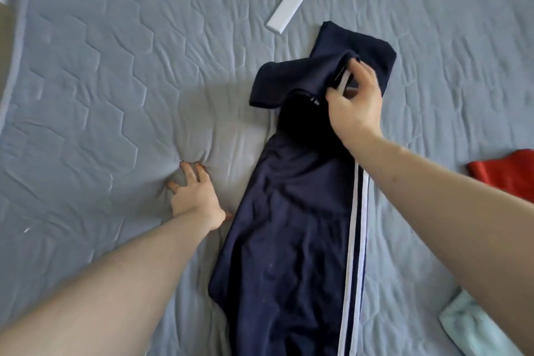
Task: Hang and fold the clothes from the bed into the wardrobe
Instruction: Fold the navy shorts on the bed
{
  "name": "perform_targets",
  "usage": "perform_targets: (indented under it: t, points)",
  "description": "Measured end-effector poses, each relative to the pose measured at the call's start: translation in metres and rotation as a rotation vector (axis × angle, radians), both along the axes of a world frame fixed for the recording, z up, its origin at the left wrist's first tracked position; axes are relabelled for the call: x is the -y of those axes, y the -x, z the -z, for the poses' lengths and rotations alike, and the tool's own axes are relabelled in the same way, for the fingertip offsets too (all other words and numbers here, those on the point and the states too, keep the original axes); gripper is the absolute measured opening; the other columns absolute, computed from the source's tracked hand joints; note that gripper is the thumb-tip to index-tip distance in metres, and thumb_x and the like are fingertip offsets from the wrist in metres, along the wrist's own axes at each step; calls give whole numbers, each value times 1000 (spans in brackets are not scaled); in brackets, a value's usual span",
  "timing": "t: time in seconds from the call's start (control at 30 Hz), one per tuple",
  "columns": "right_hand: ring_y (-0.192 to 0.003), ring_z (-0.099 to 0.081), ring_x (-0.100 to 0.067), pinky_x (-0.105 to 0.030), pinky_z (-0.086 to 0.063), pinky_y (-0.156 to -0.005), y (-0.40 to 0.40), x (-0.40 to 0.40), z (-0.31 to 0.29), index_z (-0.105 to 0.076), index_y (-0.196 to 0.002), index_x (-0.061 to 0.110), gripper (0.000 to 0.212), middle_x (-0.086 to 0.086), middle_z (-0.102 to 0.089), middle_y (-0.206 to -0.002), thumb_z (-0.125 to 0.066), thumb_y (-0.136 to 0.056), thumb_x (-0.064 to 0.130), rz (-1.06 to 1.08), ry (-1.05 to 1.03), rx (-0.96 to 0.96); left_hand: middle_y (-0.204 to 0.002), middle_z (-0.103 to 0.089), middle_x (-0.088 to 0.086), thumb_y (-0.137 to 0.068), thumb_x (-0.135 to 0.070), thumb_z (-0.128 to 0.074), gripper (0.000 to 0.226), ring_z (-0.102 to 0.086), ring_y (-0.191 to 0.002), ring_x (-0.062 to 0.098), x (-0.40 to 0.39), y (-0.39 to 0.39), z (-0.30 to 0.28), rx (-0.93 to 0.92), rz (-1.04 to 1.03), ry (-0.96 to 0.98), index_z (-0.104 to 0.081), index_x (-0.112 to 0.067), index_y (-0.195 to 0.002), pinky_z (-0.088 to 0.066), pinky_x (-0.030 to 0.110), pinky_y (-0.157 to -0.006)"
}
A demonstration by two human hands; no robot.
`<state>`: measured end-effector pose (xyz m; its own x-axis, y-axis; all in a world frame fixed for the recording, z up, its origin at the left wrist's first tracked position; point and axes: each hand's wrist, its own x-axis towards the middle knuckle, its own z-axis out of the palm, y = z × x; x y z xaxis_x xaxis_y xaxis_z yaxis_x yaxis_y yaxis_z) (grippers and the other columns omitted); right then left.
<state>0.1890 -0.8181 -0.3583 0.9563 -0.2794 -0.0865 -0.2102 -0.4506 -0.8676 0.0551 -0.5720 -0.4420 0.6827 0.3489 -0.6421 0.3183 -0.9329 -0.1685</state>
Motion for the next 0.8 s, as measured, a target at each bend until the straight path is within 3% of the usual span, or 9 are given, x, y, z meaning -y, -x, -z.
perform_targets:
  t: [0.13, 0.23, 0.33, 0.5, 0.7, 0.8]
  points:
    - [-117, -59, -15, -22, -41, -90, -30, 36, -1, -17, -163, 36, 81, 5, -47, -153, -54, -93, 21, 203, -32, -225, -169, 13, 11, -76, -55, -81, 130, -22, -147, 52, 2, -2, 0, -16, 2, -15, 7, -13, -162, -45, 46, -111]
    - [-112, -59, -29, -26, -43, -88, -9, 51, 17, 4, -163, 39, 94, -2, -17, -165, -58, -94, 26, 123, 178, -379, -169, 13, 12, -77, -56, -81, 131, -22, -147, 53, 4, -3, 1, -23, 15, -31, 8, -11, -162, -41, 47, -115]
    - [-138, -47, -35, -41, -42, -112, 12, 57, 37, -1, -163, 38, 96, -6, -9, -167, -65, -91, 36, -31, 366, -373, -169, 13, 11, -77, -53, -81, 130, -23, -147, 54, 6, -4, 0, -21, 11, -44, 9, -12, -162, -43, 45, -113]
    - [-147, -31, -34, -51, -40, -113, 41, 46, 61, -7, -164, 34, 89, -6, -20, -165, -62, -94, 39, -197, 453, -457, -169, 12, 11, -75, -56, -82, 133, -21, -147, 53, 4, -5, 1, -19, 16, -43, 9, -11, -162, -41, 46, -115]
    - [-144, -30, -38, -47, -32, -117, 53, 65, 75, -18, -156, 34, 81, -8, -27, -159, -65, -91, 47, 35, 315, -555, -170, 15, 8, -64, -69, -84, 148, -19, -148, 53, 0, -3, 6, -8, 2, -11, 13, -14, -162, -44, 43, -110]
    - [-150, -27, -32, -47, -26, -123, 81, 72, 78, 5, -163, 34, 104, -6, -20, -164, -67, -91, 55, 62, 235, -602, -170, 17, 6, -64, -69, -84, 148, -17, -149, 52, -1, -2, 6, 3, -3, 1, 13, -15, -162, -44, 43, -109]
